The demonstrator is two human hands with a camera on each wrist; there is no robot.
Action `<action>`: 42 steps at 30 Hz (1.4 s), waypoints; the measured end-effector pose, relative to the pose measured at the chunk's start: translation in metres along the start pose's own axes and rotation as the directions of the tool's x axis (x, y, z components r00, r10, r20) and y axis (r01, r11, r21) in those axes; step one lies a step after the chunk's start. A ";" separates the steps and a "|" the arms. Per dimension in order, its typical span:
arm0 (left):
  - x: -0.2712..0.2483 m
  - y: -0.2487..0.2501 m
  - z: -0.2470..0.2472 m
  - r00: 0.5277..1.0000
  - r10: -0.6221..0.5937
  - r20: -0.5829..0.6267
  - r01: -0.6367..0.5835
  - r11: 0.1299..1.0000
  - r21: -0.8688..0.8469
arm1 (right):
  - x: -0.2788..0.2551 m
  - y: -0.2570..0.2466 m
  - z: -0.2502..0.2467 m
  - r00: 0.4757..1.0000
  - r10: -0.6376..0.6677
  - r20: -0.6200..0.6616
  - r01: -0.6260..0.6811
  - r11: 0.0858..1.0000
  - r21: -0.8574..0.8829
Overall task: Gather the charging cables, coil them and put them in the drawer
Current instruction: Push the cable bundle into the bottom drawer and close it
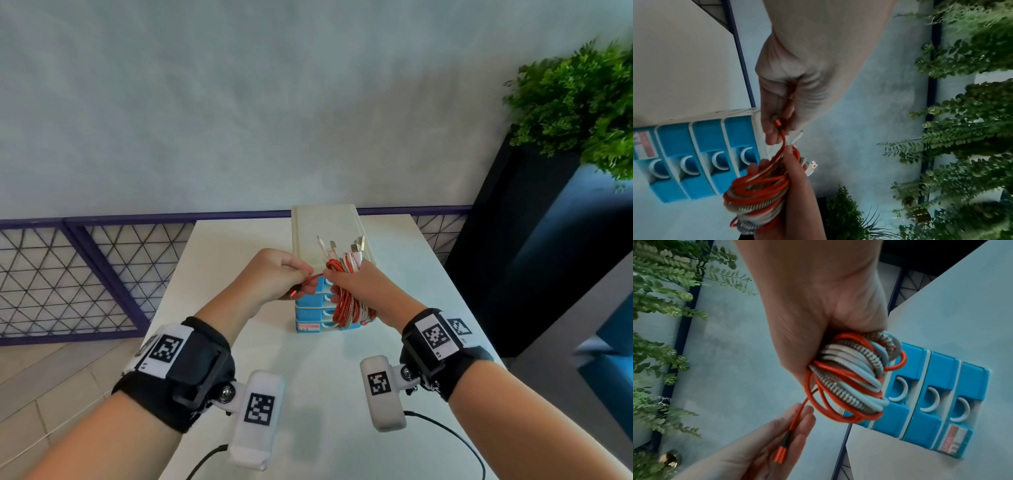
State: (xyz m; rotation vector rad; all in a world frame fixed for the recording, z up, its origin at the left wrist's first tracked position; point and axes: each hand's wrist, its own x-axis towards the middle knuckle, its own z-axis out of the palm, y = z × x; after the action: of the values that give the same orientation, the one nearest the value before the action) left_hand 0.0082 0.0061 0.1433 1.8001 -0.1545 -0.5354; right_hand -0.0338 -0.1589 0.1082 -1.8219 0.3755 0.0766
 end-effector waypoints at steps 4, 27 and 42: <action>-0.004 -0.003 0.009 0.999 0.020 -0.037 -0.024 0.994 -0.110 | 0.003 0.002 0.003 1.000 0.001 0.005 -0.002 1.000 0.031; 0.007 -0.020 0.002 0.458 0.640 0.618 -0.517 -0.374 0.770 | -0.023 -0.044 0.001 0.863 0.137 0.486 0.039 0.941 -0.335; 0.016 -0.037 0.030 0.849 0.444 0.286 -0.310 -0.018 0.950 | -0.039 -0.006 0.022 0.959 -0.260 0.116 0.185 0.259 -0.948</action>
State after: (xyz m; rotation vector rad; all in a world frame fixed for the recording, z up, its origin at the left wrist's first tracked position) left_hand 0.0027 -0.0151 0.0976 2.9616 -1.2101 0.2593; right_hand -0.0657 -0.1287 0.1170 -3.1247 0.0544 0.0418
